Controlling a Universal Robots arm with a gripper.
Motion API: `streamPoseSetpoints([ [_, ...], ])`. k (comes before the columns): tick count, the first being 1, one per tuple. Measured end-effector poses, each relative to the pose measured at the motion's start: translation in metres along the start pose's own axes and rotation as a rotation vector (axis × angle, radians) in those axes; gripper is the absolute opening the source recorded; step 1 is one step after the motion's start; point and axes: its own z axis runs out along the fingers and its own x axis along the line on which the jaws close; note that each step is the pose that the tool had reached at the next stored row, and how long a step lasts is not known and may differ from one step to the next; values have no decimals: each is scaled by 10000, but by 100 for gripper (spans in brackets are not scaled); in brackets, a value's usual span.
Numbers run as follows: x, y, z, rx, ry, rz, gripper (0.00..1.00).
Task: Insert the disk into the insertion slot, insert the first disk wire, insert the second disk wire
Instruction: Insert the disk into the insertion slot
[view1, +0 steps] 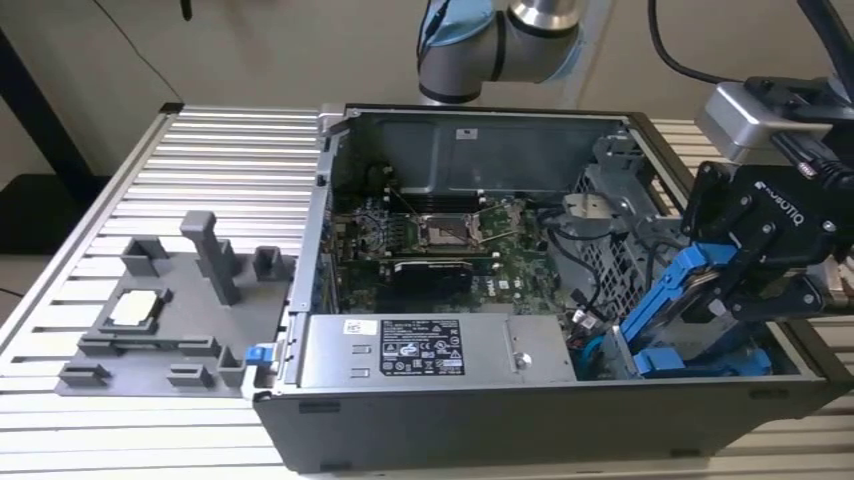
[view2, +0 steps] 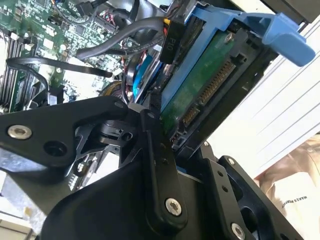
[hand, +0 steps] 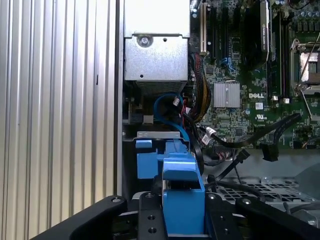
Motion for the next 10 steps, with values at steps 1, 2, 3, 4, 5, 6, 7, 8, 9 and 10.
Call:
streamPoseSetpoints([
  [1,0,1,-1,3,3,1,32],
  [2,0,0,-1,6,2,1,33],
  [3,0,0,-1,6,3,1,40],
  [4,0,0,-3,7,3,1,40],
  [5,-1,2,-22,7,4,0,40],
  [6,-2,5,-56,7,4,0,40],
  [7,-2,9,-93,7,8,0,40],
  [8,-3,13,-136,7,15,1,40],
  [9,-4,18,-183,7,21,1,40],
  [10,-5,22,-224,7,24,2,40],
])
